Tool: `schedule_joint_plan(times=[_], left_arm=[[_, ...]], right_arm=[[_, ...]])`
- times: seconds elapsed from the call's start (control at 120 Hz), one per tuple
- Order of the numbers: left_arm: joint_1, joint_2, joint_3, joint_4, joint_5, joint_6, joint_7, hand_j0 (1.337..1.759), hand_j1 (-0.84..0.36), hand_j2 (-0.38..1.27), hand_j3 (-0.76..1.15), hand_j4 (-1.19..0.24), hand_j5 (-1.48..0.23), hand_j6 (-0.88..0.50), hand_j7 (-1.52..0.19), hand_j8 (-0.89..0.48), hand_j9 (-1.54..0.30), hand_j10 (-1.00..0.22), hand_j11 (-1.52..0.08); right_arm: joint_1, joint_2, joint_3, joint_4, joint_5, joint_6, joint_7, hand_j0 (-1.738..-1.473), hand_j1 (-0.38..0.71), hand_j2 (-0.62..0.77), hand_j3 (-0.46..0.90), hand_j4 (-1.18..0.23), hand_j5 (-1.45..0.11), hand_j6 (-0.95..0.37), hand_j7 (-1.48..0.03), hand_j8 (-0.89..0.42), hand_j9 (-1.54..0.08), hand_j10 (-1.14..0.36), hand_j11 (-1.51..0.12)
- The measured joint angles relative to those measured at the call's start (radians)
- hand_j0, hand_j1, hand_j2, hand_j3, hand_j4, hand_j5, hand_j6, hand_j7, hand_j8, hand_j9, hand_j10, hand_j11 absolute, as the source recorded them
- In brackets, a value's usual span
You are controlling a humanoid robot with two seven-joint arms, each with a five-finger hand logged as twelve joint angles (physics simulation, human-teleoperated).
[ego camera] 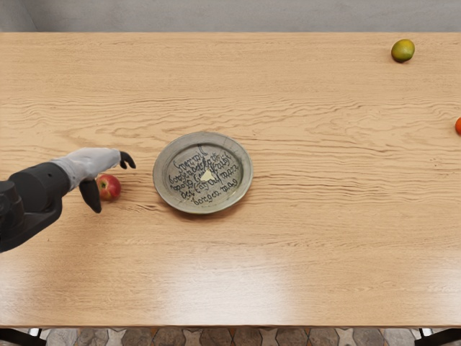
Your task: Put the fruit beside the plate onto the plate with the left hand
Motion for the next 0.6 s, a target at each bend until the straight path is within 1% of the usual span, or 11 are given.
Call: schedule_joint_plan(times=[0.225,0.325,0.6], left_arm=[[0.011,-0.010,0.019,0.032,0.044,0.042,0.000,1.658,-0.03,0.07,0.00,-0.32,-0.41,-0.32,-0.41,-0.32,-0.41,-0.32,-0.41],[0.014,-0.046,0.038,0.055,0.064,0.064,0.000,1.658,-0.03,0.07,0.00,-0.32,-0.42,-0.33,-0.41,-0.32,-0.41,-0.32,-0.41],[0.011,-0.048,0.101,0.101,0.092,0.119,0.000,1.658,-0.03,0.07,0.00,-0.33,-0.42,-0.33,-0.42,-0.33,-0.42,-0.33,-0.42]], right_arm=[[-0.001,0.000,0.000,0.000,0.000,0.000,0.000,-1.658,-0.35,0.00,0.00,0.00,0.00,0.00,0.00,0.00,0.00,0.00,0.00],[-0.001,0.000,0.000,0.000,0.000,0.000,0.000,-1.658,-0.35,0.00,0.00,0.00,0.00,0.00,0.00,0.00,0.00,0.00,0.00],[-0.002,0.000,0.000,0.000,0.000,0.000,0.000,-1.658,-0.35,0.00,0.00,0.00,0.00,0.00,0.00,0.00,0.00,0.00,0.00]])
